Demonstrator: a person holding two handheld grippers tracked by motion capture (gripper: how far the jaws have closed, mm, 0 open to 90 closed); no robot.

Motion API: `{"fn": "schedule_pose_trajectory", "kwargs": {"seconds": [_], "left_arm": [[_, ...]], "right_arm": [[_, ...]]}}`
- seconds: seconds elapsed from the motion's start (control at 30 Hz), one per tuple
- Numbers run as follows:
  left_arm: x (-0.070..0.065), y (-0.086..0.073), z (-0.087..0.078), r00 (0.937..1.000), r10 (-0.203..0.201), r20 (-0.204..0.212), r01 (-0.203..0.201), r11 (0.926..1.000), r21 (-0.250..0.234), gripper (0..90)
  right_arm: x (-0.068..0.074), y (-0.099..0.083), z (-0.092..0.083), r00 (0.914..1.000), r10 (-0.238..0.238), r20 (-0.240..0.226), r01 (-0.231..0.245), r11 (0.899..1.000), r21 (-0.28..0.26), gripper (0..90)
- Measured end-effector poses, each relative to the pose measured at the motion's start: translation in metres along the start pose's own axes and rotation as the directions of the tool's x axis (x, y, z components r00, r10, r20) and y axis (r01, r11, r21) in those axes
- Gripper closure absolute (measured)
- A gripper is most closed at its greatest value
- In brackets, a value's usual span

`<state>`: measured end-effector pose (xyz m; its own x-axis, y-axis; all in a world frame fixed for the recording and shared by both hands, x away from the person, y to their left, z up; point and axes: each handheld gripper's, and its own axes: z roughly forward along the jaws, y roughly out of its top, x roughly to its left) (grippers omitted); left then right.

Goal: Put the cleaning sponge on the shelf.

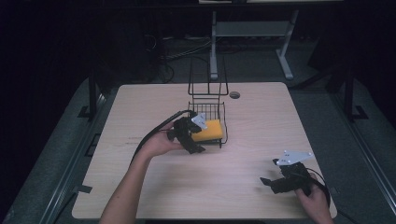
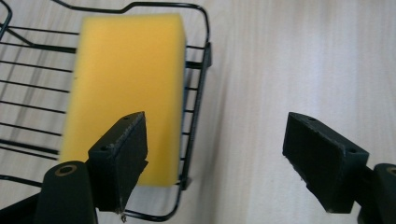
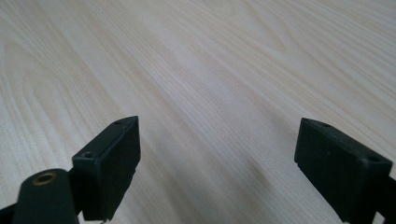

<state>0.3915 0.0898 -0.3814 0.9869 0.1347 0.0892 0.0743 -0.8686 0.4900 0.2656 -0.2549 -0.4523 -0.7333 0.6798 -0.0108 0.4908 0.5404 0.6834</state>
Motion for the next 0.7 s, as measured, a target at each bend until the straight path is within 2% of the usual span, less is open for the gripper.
{"fn": "schedule_pose_trajectory", "kwargs": {"seconds": [0.13, 0.27, 0.37, 0.43, 0.57, 0.63, 0.7], "left_arm": [[-0.007, 0.001, 0.003, 0.9999, 0.012, 0.008, -0.013, 0.9993, 0.036, 20.6], [-0.014, -0.002, 0.001, 1.0000, 0.009, 0.005, -0.009, 1.0000, 0.001, 21.3], [-0.018, -0.005, 0.002, 0.9999, 0.013, 0.003, -0.013, 0.9998, 0.016, 21.2], [-0.021, -0.007, 0.002, 1.0000, 0.000, 0.006, 0.000, 1.0000, 0.004, 21.3], [-0.028, -0.011, 0.002, 1.0000, 0.005, 0.008, -0.005, 1.0000, 0.004, 21.3], [-0.032, -0.013, 0.001, 0.9998, -0.012, 0.013, 0.012, 0.9998, -0.019, 21.3], [-0.035, -0.015, 0.000, 0.9998, -0.007, 0.016, 0.007, 0.9998, -0.016, 21.3]], "right_arm": [[0.000, 0.000, -0.001, 1.0000, 0.004, 0.002, -0.004, 1.000, -0.003, 14.1], [0.000, -0.001, -0.002, 1.0000, 0.006, 0.003, -0.006, 1.000, -0.003, 14.1], [-0.001, -0.001, -0.002, 1.0000, 0.002, 0.003, -0.002, 1.000, -0.004, 14.1], [0.000, -0.001, -0.001, 1.0000, 0.008, 0.004, -0.008, 1.000, 0.000, 14.1], [0.000, -0.001, -0.001, 1.0000, 0.004, 0.004, -0.004, 1.000, 0.003, 14.1], [0.000, -0.001, -0.001, 1.0000, 0.005, 0.003, -0.005, 1.000, 0.003, 14.1], [0.000, -0.001, 0.000, 1.0000, 0.000, 0.003, 0.000, 1.000, 0.000, 14.1]]}}
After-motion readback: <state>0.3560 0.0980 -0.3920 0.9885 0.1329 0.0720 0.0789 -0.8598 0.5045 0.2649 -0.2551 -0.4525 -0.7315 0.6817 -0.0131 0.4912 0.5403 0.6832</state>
